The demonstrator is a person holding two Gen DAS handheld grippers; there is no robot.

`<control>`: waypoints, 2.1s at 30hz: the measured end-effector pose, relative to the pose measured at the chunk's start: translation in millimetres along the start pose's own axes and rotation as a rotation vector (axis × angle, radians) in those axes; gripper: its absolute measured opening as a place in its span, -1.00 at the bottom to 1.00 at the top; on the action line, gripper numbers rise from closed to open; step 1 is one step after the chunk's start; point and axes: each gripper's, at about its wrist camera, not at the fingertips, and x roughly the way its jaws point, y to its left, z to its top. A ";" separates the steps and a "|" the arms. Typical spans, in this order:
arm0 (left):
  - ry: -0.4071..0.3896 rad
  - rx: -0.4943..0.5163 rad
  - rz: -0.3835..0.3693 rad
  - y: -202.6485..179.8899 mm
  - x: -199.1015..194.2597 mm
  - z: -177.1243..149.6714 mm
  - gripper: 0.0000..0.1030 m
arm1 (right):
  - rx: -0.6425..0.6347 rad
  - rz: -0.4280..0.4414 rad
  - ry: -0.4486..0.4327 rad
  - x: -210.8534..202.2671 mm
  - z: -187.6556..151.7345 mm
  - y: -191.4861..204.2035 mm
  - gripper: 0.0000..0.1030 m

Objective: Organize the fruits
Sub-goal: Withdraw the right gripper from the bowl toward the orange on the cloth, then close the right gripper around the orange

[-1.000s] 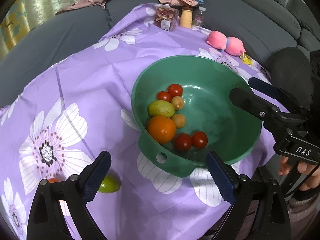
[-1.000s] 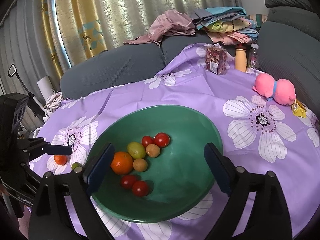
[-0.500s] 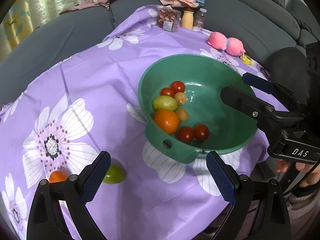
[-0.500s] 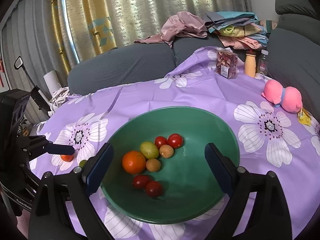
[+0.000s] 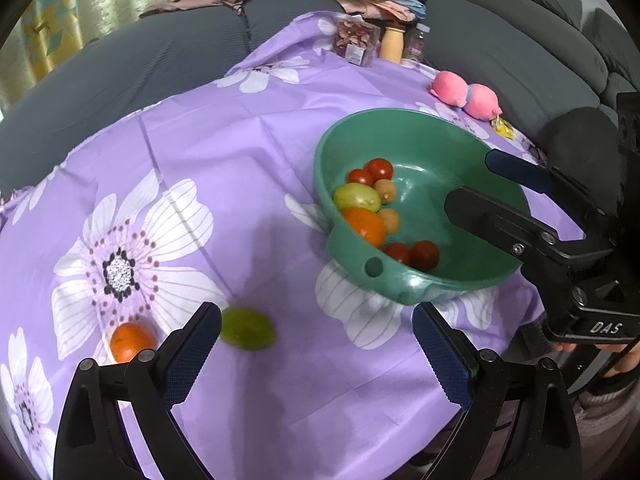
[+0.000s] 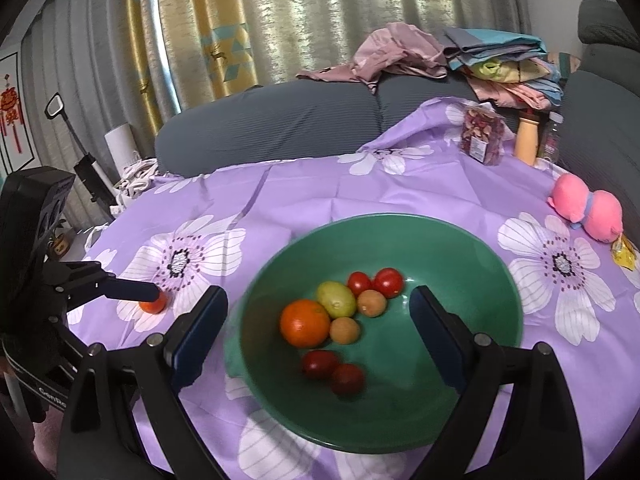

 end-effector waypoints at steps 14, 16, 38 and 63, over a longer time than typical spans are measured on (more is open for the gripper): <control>-0.004 -0.066 0.014 33.0 -1.6 -8.8 0.87 | -0.057 0.027 0.031 13.0 2.5 27.5 0.80; -0.006 -0.079 0.014 39.1 -2.1 -11.2 0.87 | -0.061 0.038 0.037 15.0 2.6 31.1 0.80; -0.008 -0.197 0.034 97.1 -8.5 -37.1 0.87 | -0.187 0.090 0.093 36.8 1.1 80.6 0.80; -0.026 -0.312 -0.039 146.2 2.4 -44.6 0.87 | -0.286 0.151 0.205 63.5 -13.8 117.8 0.80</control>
